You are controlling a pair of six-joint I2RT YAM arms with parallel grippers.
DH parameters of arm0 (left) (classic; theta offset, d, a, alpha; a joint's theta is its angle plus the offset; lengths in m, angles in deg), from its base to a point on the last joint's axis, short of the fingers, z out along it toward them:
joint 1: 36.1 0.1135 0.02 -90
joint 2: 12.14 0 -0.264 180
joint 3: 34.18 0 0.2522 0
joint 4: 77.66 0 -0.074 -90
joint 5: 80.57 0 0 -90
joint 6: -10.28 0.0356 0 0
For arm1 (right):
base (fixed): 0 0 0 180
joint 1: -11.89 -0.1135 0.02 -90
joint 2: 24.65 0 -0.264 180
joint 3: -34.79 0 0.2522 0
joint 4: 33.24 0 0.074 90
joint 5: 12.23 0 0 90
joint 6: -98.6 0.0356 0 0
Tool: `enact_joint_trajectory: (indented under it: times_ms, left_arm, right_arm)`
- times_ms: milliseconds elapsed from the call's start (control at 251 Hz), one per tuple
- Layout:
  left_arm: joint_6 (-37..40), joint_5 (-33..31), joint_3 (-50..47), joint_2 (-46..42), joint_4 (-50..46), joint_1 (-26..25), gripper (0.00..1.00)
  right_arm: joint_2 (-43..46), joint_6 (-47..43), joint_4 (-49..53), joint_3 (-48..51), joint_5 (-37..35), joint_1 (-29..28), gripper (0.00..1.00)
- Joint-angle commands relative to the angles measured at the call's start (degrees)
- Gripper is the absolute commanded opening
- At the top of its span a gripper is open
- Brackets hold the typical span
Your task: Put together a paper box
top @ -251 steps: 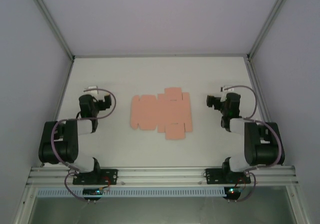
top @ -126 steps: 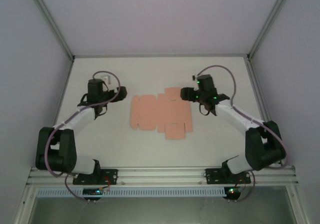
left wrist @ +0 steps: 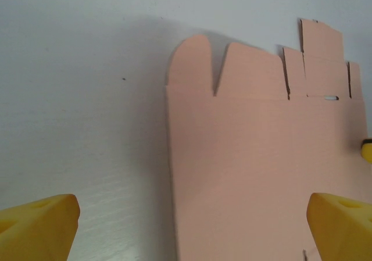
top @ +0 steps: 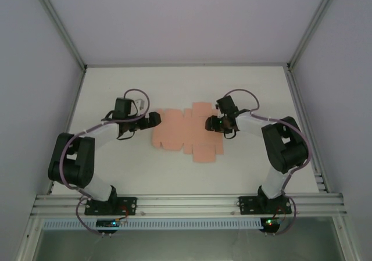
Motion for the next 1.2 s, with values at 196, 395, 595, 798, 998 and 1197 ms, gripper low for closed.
enact_joint_trajectory:
  times_ms: [196,395,595,798,998,1197]
  left_arm:
    - [-3.66,10.81,0.62,6.59,7.09,-0.55,0.92]
    - [-10.44,19.61,-3.14,8.35,20.89,-0.59,0.69]
    - [-11.35,20.93,-3.57,7.73,24.75,-0.52,0.28]
    - [-13.85,21.61,-3.75,3.49,27.68,-0.34,0.0]
    - [-21.56,22.2,-3.44,-5.89,30.84,0.51,0.0]
    - [-28.29,25.27,-2.53,-14.11,35.21,0.89,0.0]
  right_arm:
    - [-3.5,2.39,-0.74,5.64,2.37,1.63,0.52]
    - [-4.03,1.56,-2.38,6.17,4.21,1.72,0.52]
    - [-1.84,-0.99,-4.63,7.22,5.48,1.83,0.53]
    - [6.95,-5.27,-2.13,5.24,6.94,3.97,0.63]
    - [20.38,-7.38,0.08,5.1,15.2,9.06,0.82]
    - [28.33,-4.65,-2.97,7.32,26.8,14.28,0.9]
